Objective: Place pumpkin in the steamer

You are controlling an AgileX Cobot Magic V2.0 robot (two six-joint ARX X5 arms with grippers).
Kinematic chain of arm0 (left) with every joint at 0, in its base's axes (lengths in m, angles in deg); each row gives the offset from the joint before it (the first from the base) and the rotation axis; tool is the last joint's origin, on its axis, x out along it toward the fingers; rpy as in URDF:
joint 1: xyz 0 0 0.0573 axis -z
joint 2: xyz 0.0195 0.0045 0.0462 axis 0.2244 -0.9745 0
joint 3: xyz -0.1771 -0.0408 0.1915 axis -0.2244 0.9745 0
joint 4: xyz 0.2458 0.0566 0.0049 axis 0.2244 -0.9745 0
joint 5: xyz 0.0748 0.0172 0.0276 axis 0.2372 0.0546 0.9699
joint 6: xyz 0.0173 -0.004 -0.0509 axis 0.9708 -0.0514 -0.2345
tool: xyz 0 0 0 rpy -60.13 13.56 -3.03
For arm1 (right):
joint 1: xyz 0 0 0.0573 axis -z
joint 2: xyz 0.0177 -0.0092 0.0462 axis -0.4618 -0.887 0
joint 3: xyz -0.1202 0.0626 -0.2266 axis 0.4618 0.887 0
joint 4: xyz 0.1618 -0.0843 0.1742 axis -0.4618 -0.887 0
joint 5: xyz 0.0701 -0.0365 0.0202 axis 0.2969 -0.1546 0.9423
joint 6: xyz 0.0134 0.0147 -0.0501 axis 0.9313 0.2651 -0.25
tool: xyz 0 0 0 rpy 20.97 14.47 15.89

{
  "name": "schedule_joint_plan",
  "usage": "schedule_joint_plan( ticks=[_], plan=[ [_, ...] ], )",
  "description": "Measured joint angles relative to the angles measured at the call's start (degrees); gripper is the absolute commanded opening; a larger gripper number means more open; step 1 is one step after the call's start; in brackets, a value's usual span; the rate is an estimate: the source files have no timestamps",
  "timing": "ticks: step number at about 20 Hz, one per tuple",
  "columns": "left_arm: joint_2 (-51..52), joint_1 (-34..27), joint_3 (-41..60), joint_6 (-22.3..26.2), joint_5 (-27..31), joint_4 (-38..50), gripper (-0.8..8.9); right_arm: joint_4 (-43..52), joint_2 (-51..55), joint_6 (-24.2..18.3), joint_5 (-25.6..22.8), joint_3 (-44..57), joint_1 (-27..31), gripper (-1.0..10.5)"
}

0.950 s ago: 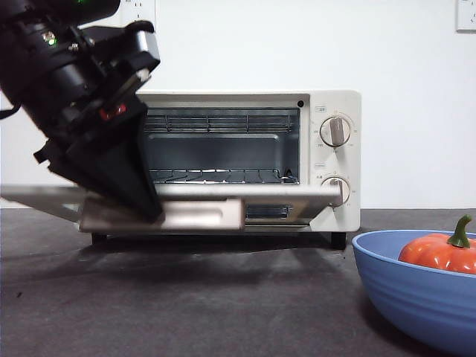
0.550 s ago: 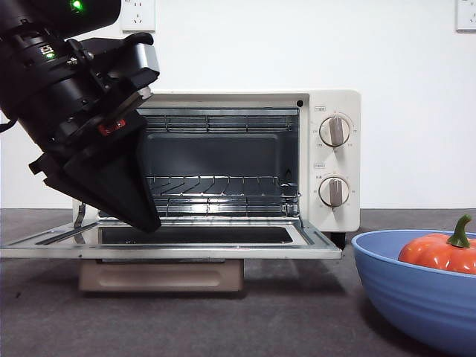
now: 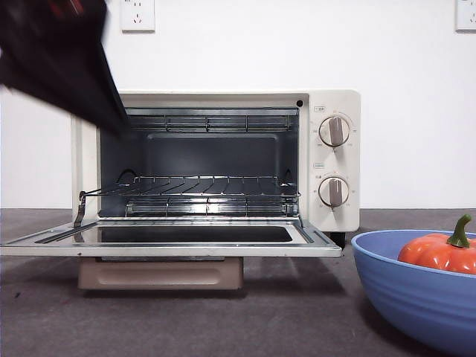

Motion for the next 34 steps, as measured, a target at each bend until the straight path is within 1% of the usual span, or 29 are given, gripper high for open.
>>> schedule_joint_plan(
  ticks=[5, 10, 13, 15, 17, 20, 24, 26, 27, 29, 32, 34],
  plan=[
    [10.0, 0.0, -1.5, 0.0, 0.3, -6.7, 0.14, -3.9, 0.0, 1.0, 0.4, 0.0, 0.0, 5.8],
    [21.4, 0.0, -6.5, -0.2, 1.8, -14.5, 0.14, -7.4, -0.4, 3.2, 2.3, 0.0, 0.0, 5.7],
    [23.9, 0.0, -9.1, -0.2, 3.3, -15.3, 0.14, -10.8, -4.0, 4.5, 3.0, 0.0, 0.0, 5.6],
    [24.1, 0.0, -10.8, -0.2, 3.4, -15.4, 0.14, -12.5, -8.8, 5.1, 3.1, 0.0, 0.0, 5.4],
    [24.1, 0.0, -12.9, -0.2, 3.4, -15.8, 0.14, -12.5, -14.1, 5.1, 3.0, 0.0, 0.1, 5.4],
    [24.1, 0.0, -14.8, -0.2, 3.4, -17.9, 0.14, -12.5, -19.0, 4.7, 3.1, 0.0, 1.7, 4.9],
    [24.2, 0.0, -16.6, -0.2, 3.4, -21.4, 0.14, -10.9, -24.5, 1.3, 3.5, 1.1, 7.0, 4.8],
    [24.2, 0.0, -16.9, -0.2, 3.4, -22.4, 0.14, -8.7, -26.6, -1.1, 6.2, 2.3, 10.9, 4.8],
    [24.3, 0.0, -17.0, -0.2, 3.4, -22.9, 0.14, -6.7, -27.9, -2.6, 8.8, 3.5, 13.6, 4.8],
    [24.4, 0.0, -17.0, -0.2, 3.4, -23.6, 0.14, -3.8, -30.1, -4.8, 12.4, 5.5, 18.0, 4.8],
    [24.6, 0.0, -17.0, -0.2, 3.4, -24.9, 0.14, 0.0, -33.2, -6.7, 14.2, 7.9, 22.7, 4.8],
    [24.8, 0.0, -17.0, -0.2, 3.4, -25.4, 0.14, 2.2, -35.1, -7.3, 14.2, 9.3, 24.2, 4.8]
  ],
)
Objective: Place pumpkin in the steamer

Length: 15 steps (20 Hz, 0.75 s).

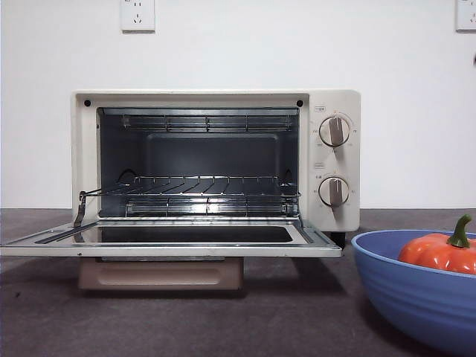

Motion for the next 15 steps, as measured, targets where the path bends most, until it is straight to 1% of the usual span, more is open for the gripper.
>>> schedule_joint_plan(
  ticks=[1, 4, 5, 9, 15],
  plan=[
    [0.1, 0.0, 0.0, 0.0, 0.0, -0.1, 0.14, 1.1, -1.0, -0.2, 0.1, 0.6, 0.4, 4.8],
    [0.1, 0.0, 0.0, 0.0, 0.0, -0.2, 0.14, 6.3, -5.4, -0.4, 0.3, 2.7, 1.3, 4.2],
    [0.1, 0.0, 0.0, 0.0, 0.0, -0.2, 0.14, 6.2, -6.8, -0.4, 0.0, 2.7, 1.3, 4.1],
    [0.1, 0.0, 0.0, 0.0, 0.0, -0.2, 0.14, 6.2, -8.9, -0.1, -3.5, 2.8, 1.3, 3.5],
    [0.1, 0.0, 0.0, 0.0, 0.0, -0.2, 0.14, 7.3, -13.8, 0.2, -3.0, 2.8, 1.3, 2.4]
  ],
)
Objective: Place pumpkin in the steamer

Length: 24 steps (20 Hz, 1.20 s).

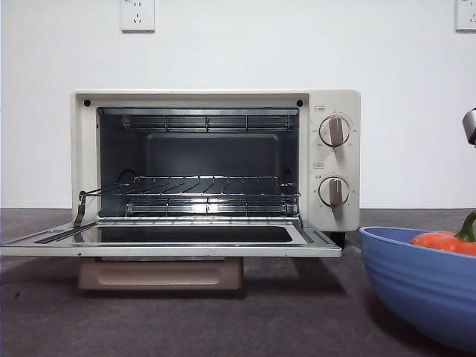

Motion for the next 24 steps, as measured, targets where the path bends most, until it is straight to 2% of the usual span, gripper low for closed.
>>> schedule_joint_plan(
  ticks=[3, 6, 10, 13, 16, 19, 24],
  plan=[
    [0.0, 0.0, 0.0, 0.2, 0.0, 0.0, 0.14, 1.9, -2.3, 0.0, 5.4, 0.0, 0.0, 1.5],
    [0.0, 0.0, 0.0, 0.2, 0.0, 0.0, 0.14, 2.4, -2.6, 0.1, 8.8, 0.0, 0.0, 0.1],
    [0.0, 0.0, 0.0, 0.2, 0.0, 0.3, 0.14, 2.1, -2.6, 0.6, 9.9, -0.1, -0.1, 0.1],
    [0.0, 0.0, 0.0, 0.2, 0.0, 0.4, 0.14, -2.5, -1.7, 1.9, 9.8, -4.0, -0.1, 0.1],
    [0.0, 0.0, 0.0, 0.2, 0.0, 1.4, 0.14, -5.8, -0.9, 5.3, 9.6, -11.2, -1.1, 0.1],
    [0.0, 0.0, 0.0, 0.2, 0.0, 3.1, 0.14, -6.2, -1.2, 10.4, 9.6, -14.3, -4.8, 0.1],
    [0.0, 0.0, 0.0, 0.2, 0.0, 4.7, 0.14, -0.2, -4.7, 20.6, 9.3, -20.9, -12.7, 0.1]
  ],
)
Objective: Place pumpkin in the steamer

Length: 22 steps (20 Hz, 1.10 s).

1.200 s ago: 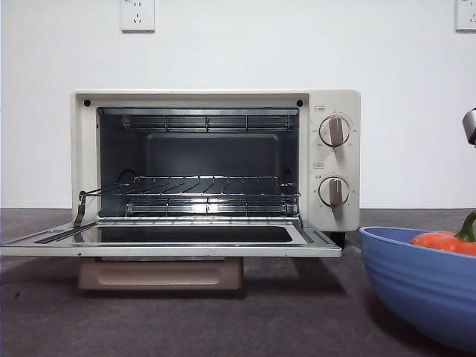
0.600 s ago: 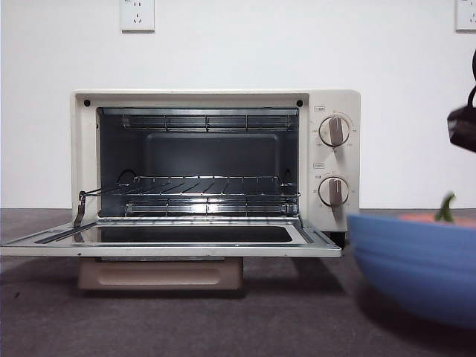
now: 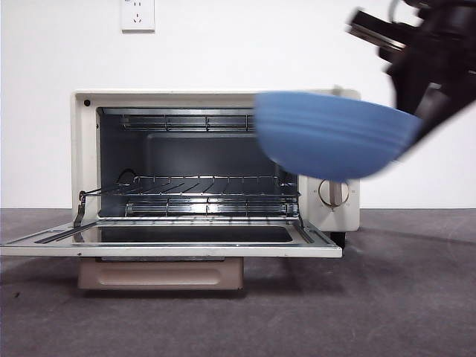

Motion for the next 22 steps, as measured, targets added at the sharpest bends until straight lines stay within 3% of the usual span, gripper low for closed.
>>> schedule_joint_plan(
  ticks=[5, 10, 13, 22],
  plan=[
    [0.0, 0.0, 0.0, 0.0, 0.0, 0.0, 0.14, 2.9, -10.1, 8.7, -2.6, -11.0, -6.8, 0.1],
    [0.0, 0.0, 0.0, 0.0, 0.0, 0.0, 0.14, 2.6, -18.9, 15.3, -3.1, -20.2, -8.5, 0.1],
    [0.0, 0.0, 0.0, 0.0, 0.0, 0.0, 0.14, 1.6, -21.4, 18.7, -6.3, -25.6, -9.2, 0.1],
    [0.0, 0.0, 0.0, 0.0, 0.0, 0.0, 0.14, 1.2, -25.7, 26.2, -11.8, -28.5, -11.2, 0.1]
  ],
)
